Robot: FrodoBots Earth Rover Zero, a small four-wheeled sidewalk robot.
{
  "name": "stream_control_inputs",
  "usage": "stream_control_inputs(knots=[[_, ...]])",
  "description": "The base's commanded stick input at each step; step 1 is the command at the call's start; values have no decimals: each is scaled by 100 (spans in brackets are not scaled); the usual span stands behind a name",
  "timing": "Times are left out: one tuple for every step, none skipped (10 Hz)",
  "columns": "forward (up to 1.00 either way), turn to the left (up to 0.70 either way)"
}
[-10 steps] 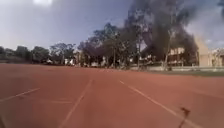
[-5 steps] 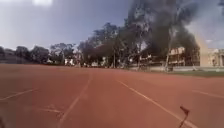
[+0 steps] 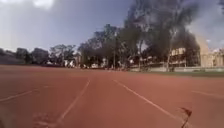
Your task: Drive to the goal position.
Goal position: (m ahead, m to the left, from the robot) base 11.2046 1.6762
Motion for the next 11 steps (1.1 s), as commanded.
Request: stream_control_inputs(knots=[[70,0],[70,0],[70,0],[70,0],[70,0],[70,0],[70,0],[70,0],[70,0],[70,0],[70,0]])
